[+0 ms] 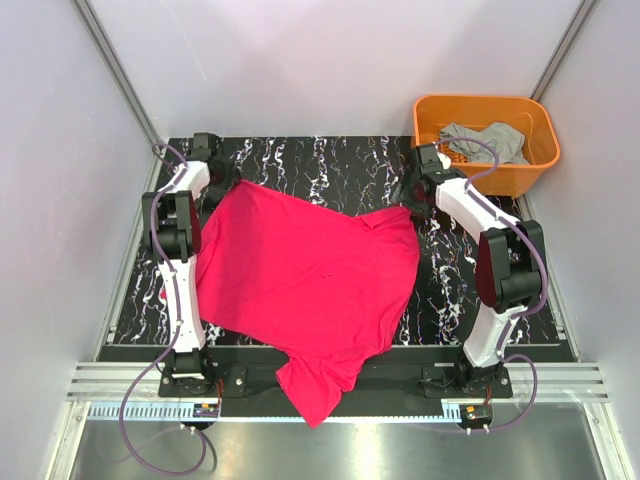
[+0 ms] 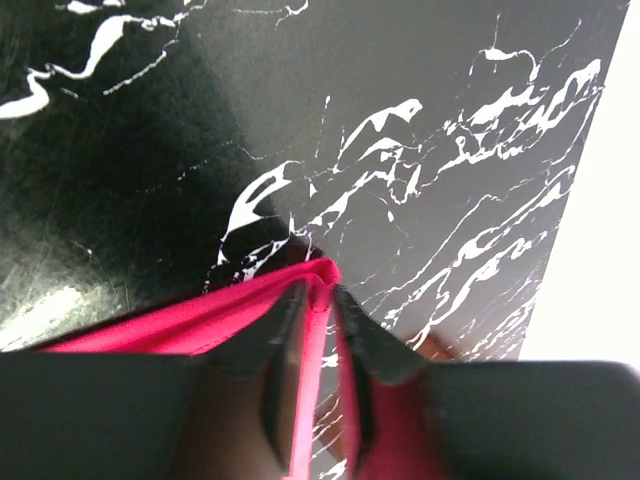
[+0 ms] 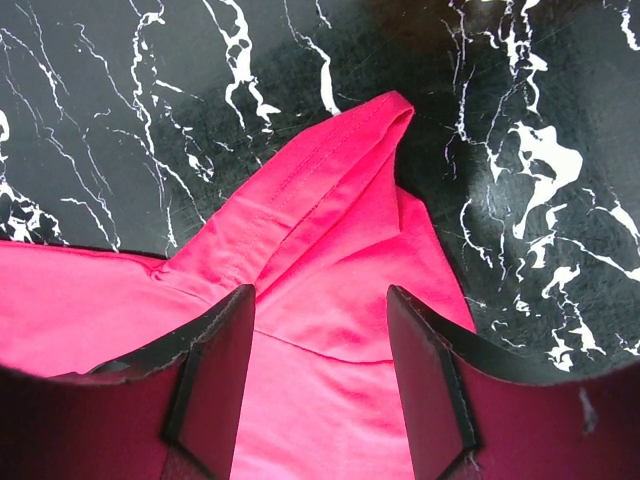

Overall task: Fold and stack the t-shirts
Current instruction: Fold the tshirt

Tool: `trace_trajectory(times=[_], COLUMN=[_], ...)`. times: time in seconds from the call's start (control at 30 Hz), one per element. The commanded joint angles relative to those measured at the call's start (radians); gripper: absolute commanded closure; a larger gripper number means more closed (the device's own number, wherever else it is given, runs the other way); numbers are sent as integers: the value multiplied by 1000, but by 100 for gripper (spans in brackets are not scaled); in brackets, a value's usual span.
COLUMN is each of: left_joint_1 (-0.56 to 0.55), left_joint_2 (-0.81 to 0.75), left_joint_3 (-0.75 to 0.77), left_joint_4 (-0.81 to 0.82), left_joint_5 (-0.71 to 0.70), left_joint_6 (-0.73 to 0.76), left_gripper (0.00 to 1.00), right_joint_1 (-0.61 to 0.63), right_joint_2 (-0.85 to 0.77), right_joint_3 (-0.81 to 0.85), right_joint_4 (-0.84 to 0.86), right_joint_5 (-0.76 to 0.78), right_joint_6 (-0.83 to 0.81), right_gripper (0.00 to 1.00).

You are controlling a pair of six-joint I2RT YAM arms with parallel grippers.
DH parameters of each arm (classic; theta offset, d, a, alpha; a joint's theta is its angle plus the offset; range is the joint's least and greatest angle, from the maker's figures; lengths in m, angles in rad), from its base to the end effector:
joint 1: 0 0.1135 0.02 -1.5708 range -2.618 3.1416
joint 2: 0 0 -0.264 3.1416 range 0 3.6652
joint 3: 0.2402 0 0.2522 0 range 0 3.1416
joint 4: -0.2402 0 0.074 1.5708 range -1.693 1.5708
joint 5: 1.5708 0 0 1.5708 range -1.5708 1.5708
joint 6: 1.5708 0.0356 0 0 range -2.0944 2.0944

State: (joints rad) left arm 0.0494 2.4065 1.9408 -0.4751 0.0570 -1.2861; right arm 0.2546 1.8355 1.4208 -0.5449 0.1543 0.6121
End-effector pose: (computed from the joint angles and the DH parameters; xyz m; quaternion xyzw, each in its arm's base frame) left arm 0.5256 0.0240 0.1456 -0.5816 0.7517 -0.2016 0.2366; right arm 0.3886 0.0955 0.2351 0.1919 0.9316 0.0592 0.3031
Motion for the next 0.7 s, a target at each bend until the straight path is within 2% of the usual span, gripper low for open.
trace_trajectory(times=[0.0, 0.03, 0.07, 0.1, 0.4, 0.67], left_joint_1=[-3, 0, 3, 10, 85, 144], left_joint_2=[25, 22, 19, 14, -155, -187], left_joint_3=[26, 26, 24, 23, -170, -166], left_joint_4=[3, -3, -22, -37, -62, -63], left_joint_5=[-36, -37, -37, -46, -112, -129], left_joint_6=[25, 37, 47, 73, 275, 353], left_gripper=[83, 93, 99, 100, 100, 100], right_joint_1=[20, 21, 21, 25, 41, 63], right_joint_2=[-19, -16, -7, -1, 116, 251], right_joint_3=[12, 13, 17, 24, 124, 279], right_joint_4=[-6, -6, -9, -19, -73, -105], right_joint_5=[-2, -1, -1, -1, -6, 14], right_joint_6=[15, 15, 17, 18, 74, 64], right_gripper=[38, 38, 38, 38, 38, 37])
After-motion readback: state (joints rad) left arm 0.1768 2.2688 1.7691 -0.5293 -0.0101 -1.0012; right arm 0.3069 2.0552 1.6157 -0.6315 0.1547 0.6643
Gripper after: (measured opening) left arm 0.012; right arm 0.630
